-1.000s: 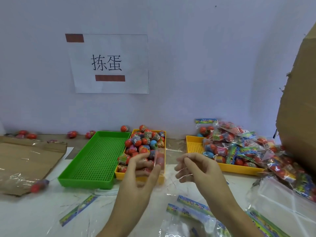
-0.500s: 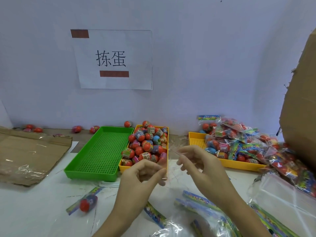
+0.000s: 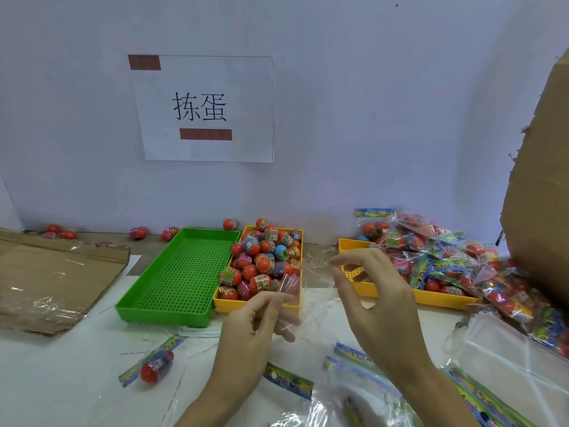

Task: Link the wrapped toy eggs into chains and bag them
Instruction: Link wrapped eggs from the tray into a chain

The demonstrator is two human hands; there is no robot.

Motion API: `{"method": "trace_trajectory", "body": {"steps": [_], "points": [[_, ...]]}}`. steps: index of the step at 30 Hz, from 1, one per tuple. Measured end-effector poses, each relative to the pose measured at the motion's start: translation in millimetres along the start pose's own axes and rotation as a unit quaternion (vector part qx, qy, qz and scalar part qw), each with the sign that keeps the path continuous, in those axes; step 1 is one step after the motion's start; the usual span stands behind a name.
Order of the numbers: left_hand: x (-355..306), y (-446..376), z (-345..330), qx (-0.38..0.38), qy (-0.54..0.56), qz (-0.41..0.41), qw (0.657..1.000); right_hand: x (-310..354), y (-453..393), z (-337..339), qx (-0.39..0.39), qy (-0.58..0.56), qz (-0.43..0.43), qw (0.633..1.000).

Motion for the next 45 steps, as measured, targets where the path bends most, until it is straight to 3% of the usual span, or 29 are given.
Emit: {"method": "trace_trajectory", "body": {"steps": [3, 10, 14, 19, 25, 30, 37, 41, 45], "points": [[-1.3, 2.3, 0.0, -0.014, -0.017, -0.034, 0.999, 8.7, 2.5, -3.9, 0.049, 0.004, 0.040, 0.998], [-8.6, 6.3, 3.6, -0.046, -0.087, -0.139, 0.985, 7.5, 8.0, -13.9, 0.131, 0.029, -0.010, 0.991], [-8.9, 5.8, 4.7, -0.042, -0.098, -0.145, 0.984, 8.3, 7.6, -12.2, 0.118, 0.029, 0.004, 0.993], [-5.0, 4.7, -3.0, 0.075, -0.100, -0.116, 0.985, 11.9, 6.7, -7.7, 0.089, 0.078, 0.047, 0.992], [2.4, 3.7, 3.9, 0.020, -0.131, -0.130, 0.983, 18.0, 10.5, -13.2, 0.131, 0.063, 0.126, 0.981], [-1.1, 0.2, 12.6, -0.016, -0.129, -0.135, 0.982, 20.5, 15.7, -18.3, 0.228, -0.035, 0.053, 0.972], [-8.5, -3.5, 13.0, 0.051, -0.225, -0.202, 0.952, 14.4, 20.3, -19.0, 0.290, -0.072, -0.012, 0.954], [-11.8, -2.7, 14.3, 0.065, -0.256, -0.210, 0.941, 20.0, 20.3, -18.6, 0.269, -0.023, 0.048, 0.962], [-16.4, -2.5, 14.4, 0.067, -0.181, -0.202, 0.960, 21.8, 19.8, -20.4, 0.242, 0.000, 0.082, 0.967]]}}
Point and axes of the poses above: each hand's wrist, its own y-axis away from the middle knuckle, its own z-axis out of the back of the hand, x = y × z, the point moved 3 cm from there along -y, towards the middle knuckle, and after that the axes turned 1 degree about z, right-handed, at the moved point
